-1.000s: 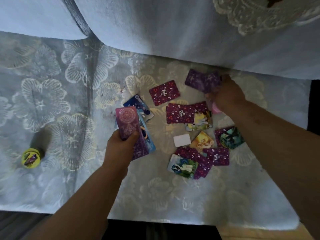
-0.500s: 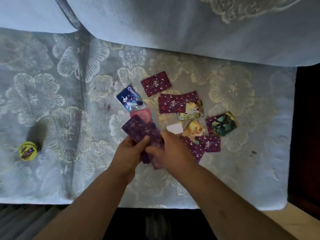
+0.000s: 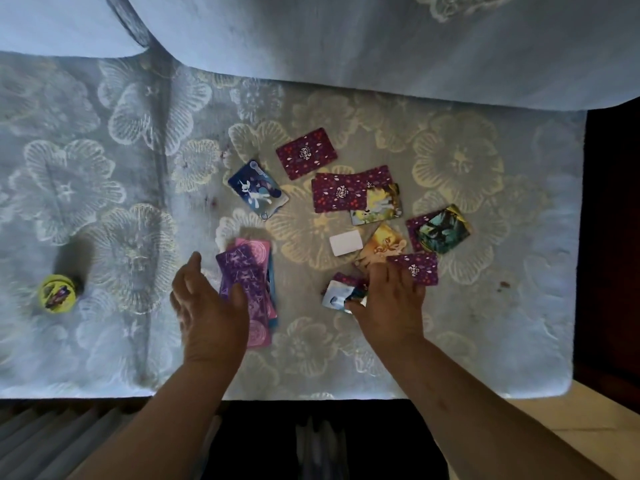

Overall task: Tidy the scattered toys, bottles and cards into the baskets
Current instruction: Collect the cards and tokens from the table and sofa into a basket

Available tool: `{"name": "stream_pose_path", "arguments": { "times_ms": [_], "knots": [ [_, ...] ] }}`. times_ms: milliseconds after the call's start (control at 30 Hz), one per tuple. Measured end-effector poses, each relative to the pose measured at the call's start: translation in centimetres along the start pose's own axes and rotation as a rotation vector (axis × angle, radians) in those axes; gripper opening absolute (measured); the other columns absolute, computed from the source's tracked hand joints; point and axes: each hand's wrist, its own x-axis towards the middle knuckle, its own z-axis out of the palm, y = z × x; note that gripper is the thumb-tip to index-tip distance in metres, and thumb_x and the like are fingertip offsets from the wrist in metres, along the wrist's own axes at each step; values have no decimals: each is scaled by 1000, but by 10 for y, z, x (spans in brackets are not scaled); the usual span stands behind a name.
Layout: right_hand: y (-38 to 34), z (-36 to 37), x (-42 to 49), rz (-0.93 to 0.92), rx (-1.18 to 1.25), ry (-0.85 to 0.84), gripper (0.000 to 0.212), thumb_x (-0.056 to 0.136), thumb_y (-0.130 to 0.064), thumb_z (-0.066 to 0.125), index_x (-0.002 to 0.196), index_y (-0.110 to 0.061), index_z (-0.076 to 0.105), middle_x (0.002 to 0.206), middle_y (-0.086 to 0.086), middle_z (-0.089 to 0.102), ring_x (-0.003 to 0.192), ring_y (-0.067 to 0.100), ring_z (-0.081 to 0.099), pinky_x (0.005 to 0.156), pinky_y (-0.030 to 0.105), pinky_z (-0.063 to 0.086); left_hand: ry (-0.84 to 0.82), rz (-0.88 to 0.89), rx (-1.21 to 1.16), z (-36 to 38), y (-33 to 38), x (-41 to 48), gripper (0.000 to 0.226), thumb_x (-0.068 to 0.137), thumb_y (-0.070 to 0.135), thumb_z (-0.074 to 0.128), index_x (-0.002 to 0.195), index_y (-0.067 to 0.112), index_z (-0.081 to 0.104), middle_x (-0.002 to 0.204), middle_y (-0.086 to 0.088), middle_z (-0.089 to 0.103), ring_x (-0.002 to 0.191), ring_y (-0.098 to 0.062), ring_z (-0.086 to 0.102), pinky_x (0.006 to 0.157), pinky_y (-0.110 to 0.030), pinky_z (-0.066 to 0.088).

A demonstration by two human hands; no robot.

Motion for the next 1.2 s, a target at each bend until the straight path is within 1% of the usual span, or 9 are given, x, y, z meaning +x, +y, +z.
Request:
{"name": "stream_pose_path", "arguments": {
  "times_ms": [167,267,367,500,700,767,900,1067,1200],
  "knots": [
    [19,-27,-3,-49,32,36,31,86,-32,65,113,-25,52,103,1,68,103,25,61,87,37,31,-33,367,-11,12,19,-7,50,83,27,49,127,2,53,128,-22,50,122,-34,43,103,-37,33],
    [55,-31,14,-16,-33,91,42,76,-16,74,115,-15,58,103,9,65,100,34,58,82,42,41,-102,522,44,24,34,-10,35,85,19,52,115,5,60,118,-17,57,114,-31,49,101,-36,36],
    [77,-26,34,-47,-119,42,64,56,-11,85,116,-9,59,104,16,58,96,39,54,77,45,49,-222,543,88,37,57,-19,29,85,5,64,114,8,64,113,-13,60,106,-32,57,92,-39,46],
    [85,-22,36,-85,-95,79,59,47,-16,88,99,-10,60,102,15,57,92,39,55,72,44,49,-395,479,133,53,92,-28,34,94,16,56,128,16,56,119,-6,57,100,-28,62,82,-37,49],
    [107,-39,28,45,234,-152,37,87,-18,62,120,-16,45,108,10,65,104,32,60,77,34,39,-506,522,392,85,130,-31,39,99,21,47,138,17,42,132,-9,49,112,-32,59,87,-41,47],
    [117,-48,35,62,335,-75,40,87,-11,59,124,-18,47,107,11,66,101,33,62,75,33,42,-534,551,543,98,136,-32,49,98,17,49,143,10,31,135,-13,43,111,-35,59,85,-43,48],
    [130,-63,73,-81,54,48,62,77,-12,68,133,-27,47,108,11,60,101,35,52,86,38,45,-507,575,765,121,143,-40,76,97,22,53,151,0,3,146,-20,26,113,-34,60,79,-41,52],
    [127,-64,106,-120,-77,-3,61,70,-13,73,126,-12,50,124,16,42,113,37,40,92,41,41,-449,484,696,132,147,-36,65,93,17,57,144,5,18,135,-14,39,105,-30,64,73,-39,49],
    [138,-60,93,63,-68,-39,62,65,-30,82,113,-8,50,118,14,52,114,36,45,87,43,43,-498,397,540,114,153,-21,38,96,27,56,130,14,46,124,-9,55,112,-31,59,84,-40,46]
  ]
}}
